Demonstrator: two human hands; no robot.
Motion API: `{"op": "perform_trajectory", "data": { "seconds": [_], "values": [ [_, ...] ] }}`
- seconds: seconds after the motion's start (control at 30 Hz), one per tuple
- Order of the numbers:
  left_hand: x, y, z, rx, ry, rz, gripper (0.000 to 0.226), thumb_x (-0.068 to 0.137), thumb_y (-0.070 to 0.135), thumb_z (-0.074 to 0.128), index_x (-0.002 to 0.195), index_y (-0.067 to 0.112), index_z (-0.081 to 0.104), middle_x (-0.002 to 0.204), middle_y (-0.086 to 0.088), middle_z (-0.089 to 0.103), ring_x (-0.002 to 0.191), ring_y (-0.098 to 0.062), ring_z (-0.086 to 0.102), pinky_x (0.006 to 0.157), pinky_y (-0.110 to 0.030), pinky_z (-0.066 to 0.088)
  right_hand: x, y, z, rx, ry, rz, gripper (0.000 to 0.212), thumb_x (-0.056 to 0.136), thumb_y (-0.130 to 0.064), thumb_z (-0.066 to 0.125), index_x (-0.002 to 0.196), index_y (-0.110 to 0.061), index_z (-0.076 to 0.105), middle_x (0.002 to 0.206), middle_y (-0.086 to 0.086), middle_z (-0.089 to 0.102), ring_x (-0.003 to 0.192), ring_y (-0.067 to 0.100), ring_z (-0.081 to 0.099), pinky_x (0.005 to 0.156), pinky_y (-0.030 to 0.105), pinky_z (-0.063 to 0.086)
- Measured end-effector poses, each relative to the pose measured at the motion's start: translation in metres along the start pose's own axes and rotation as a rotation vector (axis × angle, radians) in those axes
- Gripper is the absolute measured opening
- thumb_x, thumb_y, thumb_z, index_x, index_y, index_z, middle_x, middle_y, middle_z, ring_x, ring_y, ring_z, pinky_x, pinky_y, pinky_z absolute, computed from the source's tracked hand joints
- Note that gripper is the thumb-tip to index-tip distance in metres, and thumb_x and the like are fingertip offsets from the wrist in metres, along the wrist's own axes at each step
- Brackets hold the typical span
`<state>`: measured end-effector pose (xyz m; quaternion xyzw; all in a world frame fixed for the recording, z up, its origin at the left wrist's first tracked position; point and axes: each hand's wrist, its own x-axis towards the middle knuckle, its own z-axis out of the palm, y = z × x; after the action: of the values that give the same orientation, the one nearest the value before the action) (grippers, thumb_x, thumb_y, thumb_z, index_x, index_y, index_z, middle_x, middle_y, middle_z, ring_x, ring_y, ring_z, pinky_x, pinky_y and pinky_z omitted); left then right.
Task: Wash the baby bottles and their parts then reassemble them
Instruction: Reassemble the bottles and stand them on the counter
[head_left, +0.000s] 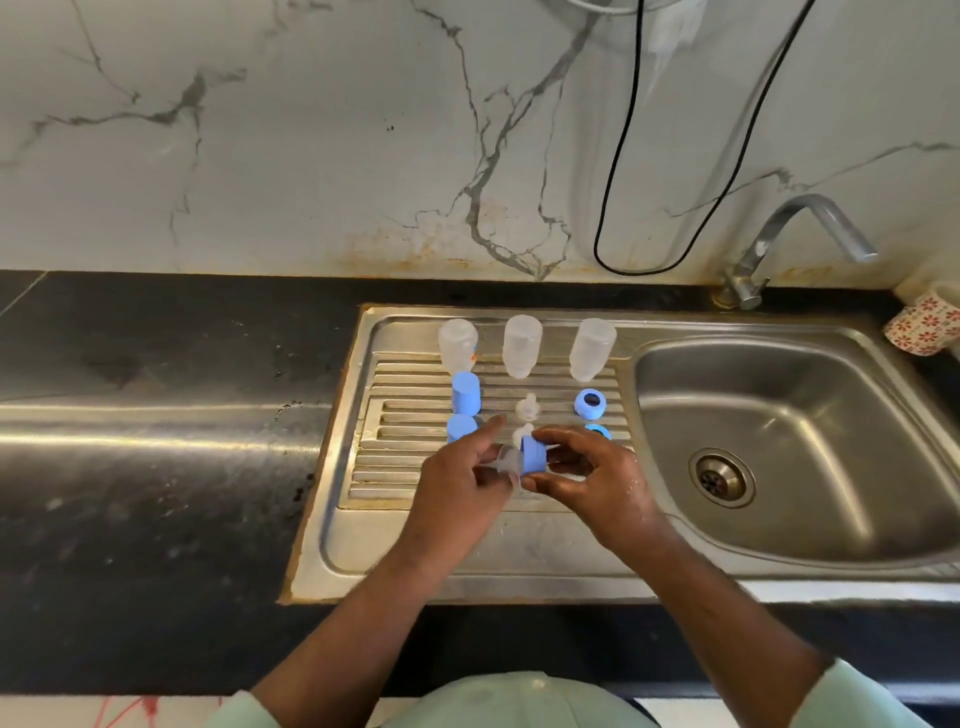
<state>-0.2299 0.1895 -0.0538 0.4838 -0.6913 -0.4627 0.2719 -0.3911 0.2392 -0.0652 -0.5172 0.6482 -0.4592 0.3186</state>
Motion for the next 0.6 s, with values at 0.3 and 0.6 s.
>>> {"op": "perform_trajectory", "data": {
  "seconds": [0.3, 0.6],
  "values": [
    [0.005, -0.011, -0.011, -0.045, 0.174, -0.014, 0.024, 0.084, 0.011, 0.076, 0.106, 0.018, 0.075, 0.081, 0.016, 0.070, 0.078, 0.001, 0.068, 0.074, -0.018, 0.055, -0.005, -0.001, 0.019, -0.430, 0.005, -0.277, 0.051, 0.072, -0.014, 0.085, 0.119, -0.015, 0.066, 0.118, -0.002, 0.067, 0.109, 0.004, 0.059, 0.094, 0.006, 0.041],
    [0.015, -0.002, -0.017, -0.246, -0.026, -0.029, 0.027, 0.085, 0.005, 0.073, 0.106, 0.023, 0.074, 0.084, 0.012, 0.075, 0.084, 0.001, 0.069, 0.074, -0.013, 0.053, 0.000, 0.001, 0.017, -0.213, 0.040, -0.112, 0.052, 0.070, -0.011, 0.086, 0.117, -0.015, 0.066, 0.112, -0.006, 0.068, 0.104, 0.005, 0.064, 0.092, 0.018, 0.052]
  ]
}}
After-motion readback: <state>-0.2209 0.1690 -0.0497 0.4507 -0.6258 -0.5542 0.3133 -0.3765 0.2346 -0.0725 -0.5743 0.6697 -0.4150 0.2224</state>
